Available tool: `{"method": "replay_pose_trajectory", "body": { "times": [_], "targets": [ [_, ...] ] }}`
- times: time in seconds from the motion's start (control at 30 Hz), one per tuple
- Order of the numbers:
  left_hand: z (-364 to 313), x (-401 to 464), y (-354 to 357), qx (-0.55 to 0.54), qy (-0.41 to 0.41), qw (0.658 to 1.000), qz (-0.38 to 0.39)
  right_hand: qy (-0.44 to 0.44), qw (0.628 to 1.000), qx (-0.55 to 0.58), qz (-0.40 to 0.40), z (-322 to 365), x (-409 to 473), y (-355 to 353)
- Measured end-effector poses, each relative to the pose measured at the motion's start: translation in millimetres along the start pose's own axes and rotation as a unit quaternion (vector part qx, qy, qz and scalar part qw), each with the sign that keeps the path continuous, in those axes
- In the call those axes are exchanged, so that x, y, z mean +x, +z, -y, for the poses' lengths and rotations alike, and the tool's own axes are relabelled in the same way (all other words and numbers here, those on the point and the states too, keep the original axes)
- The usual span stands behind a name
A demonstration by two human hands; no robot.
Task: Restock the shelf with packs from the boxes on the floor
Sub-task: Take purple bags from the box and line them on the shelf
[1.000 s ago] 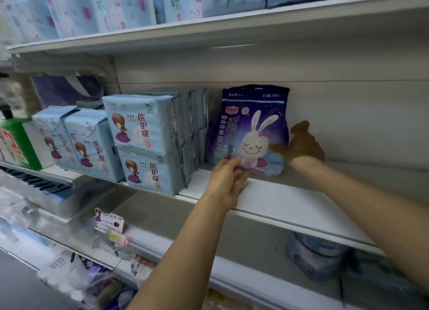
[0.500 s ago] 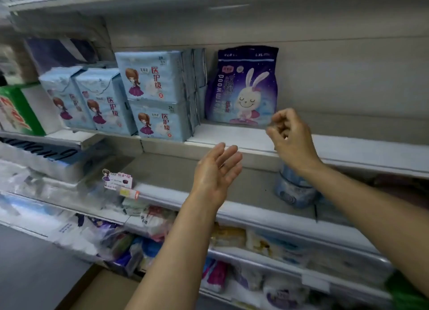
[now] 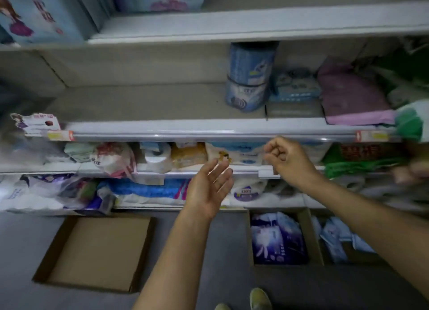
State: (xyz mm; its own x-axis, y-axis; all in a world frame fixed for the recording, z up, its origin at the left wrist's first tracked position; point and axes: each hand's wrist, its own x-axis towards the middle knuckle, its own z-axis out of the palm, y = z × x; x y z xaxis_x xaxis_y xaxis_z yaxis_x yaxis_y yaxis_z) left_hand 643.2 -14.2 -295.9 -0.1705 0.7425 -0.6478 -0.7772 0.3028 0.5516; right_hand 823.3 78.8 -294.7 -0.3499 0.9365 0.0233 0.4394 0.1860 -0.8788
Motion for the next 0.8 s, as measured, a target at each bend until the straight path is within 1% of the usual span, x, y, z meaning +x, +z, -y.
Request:
{"method": "replay_pose_trajectory", "body": {
  "times": [0.1, 0.23, 0.33, 0.4, 0.47, 0.6, 0.7, 0.8],
  "targets": [
    [48.6, 19.6, -17.3, 0.006, -0.039, 0.999, -0.027, 0.083, 0.996, 0.012, 0.014, -59.3, -26.6, -2.3],
    [112.5, 49.6, -31.6, 0.037, -0.089, 0.994, -0.046, 0.147, 0.989, 0.005, 0.016, -145.9, -54.8, -4.6],
    [166.5, 79.0, -37.8, 0.043, -0.118, 0.989, -0.08, 0.183, 0.982, -0.029, 0.046, -215.5, -73.5, -4.1],
    [205.8, 102.9, -41.5, 0.037, -0.152, 0.983, -0.099, 0.216, 0.972, -0.056, 0.076, -272.0, -86.0, -1.8],
    [241.2, 127.8, -44.9, 0.04, -0.174, 0.978, -0.107, 0.229, 0.963, -0.087, 0.113, -322.0, -96.6, 1.1],
    [310.3, 190.3, -58.1, 0.087, -0.19, 0.969, -0.129, 0.224, 0.938, -0.153, 0.214, -405.3, -107.0, 6.7],
    [355.1, 229.4, -77.4, 0.117, -0.207, 0.961, -0.139, 0.223, 0.908, -0.199, 0.295, -466.5, -110.9, 10.6],
    [394.3, 265.6, -96.5, 0.161, -0.222, 0.947, -0.165, 0.22, 0.881, -0.237, 0.344, -520.2, -109.2, 14.7]
  ]
}}
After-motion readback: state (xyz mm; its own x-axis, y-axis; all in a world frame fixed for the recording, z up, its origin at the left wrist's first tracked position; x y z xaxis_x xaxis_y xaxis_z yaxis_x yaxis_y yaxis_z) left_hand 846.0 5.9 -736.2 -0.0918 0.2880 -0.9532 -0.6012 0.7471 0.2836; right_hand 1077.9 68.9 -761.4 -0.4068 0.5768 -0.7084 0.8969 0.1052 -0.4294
